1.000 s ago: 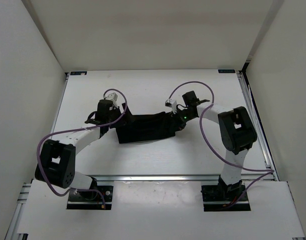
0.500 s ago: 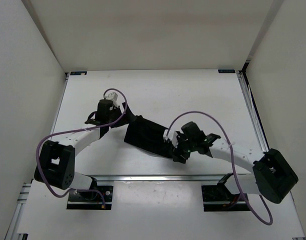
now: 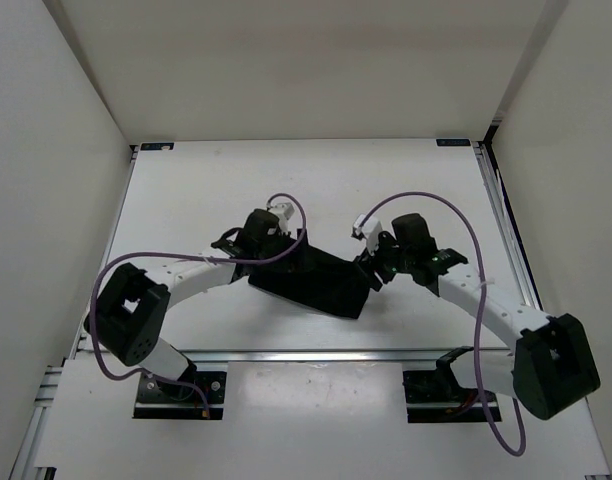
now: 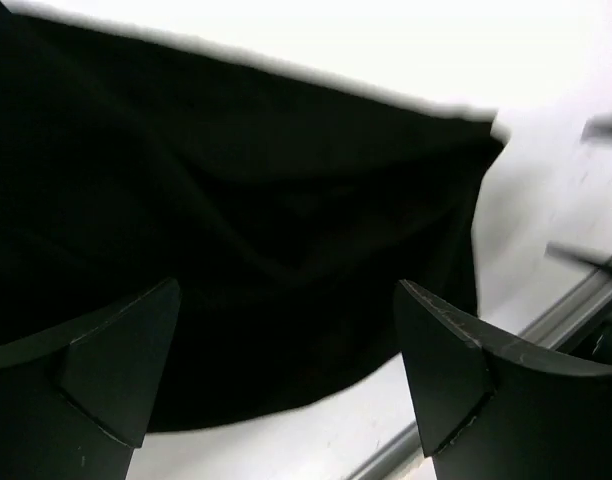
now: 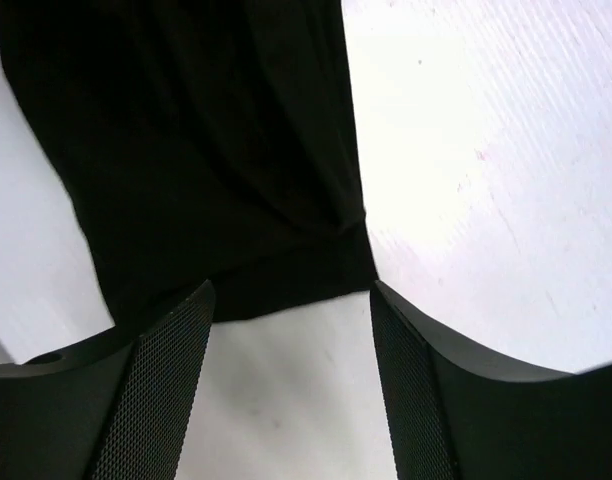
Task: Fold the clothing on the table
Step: Fold the skirt
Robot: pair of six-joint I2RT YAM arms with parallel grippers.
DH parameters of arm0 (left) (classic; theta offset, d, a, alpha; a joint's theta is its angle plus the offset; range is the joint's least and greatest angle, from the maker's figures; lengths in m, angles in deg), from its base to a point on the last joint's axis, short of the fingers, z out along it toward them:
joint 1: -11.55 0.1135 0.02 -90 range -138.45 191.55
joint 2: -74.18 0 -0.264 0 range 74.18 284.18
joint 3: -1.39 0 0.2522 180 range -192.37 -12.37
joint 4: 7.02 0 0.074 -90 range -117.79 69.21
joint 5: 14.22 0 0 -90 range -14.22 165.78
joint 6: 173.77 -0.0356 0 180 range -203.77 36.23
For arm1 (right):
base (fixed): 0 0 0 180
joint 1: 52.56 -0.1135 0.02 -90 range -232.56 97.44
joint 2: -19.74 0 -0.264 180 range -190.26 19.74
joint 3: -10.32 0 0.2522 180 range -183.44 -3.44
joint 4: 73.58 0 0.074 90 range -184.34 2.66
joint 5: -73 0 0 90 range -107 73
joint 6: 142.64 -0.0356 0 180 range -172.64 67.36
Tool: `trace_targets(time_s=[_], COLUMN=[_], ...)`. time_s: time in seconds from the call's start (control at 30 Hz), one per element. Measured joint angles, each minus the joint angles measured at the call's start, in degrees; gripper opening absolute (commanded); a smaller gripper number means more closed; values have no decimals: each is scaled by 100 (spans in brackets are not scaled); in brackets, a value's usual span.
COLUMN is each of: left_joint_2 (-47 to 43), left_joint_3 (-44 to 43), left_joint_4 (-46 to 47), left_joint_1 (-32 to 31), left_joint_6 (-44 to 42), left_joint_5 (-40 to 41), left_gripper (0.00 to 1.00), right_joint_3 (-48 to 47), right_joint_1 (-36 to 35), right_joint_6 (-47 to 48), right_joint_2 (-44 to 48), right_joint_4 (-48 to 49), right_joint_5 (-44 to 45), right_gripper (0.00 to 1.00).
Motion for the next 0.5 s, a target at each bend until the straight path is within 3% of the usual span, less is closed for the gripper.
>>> trace_targets(time_s=[0.2, 0.5], left_joint_2=[33, 205], left_joint_3=[619, 662], left_joint_4=[37, 306], left_joint_1=[-201, -507], left_joint_6=[195, 378], left_joint_5=[70, 138], left_gripper=[99, 98], right_joint_3=[-85, -81], right_joint_1=[-11, -380], right_joint_6=[131, 365], right_joint_2=[-708, -1099], right_joint_4=[293, 876], right_joint_5=[2, 269], right_gripper=[68, 67])
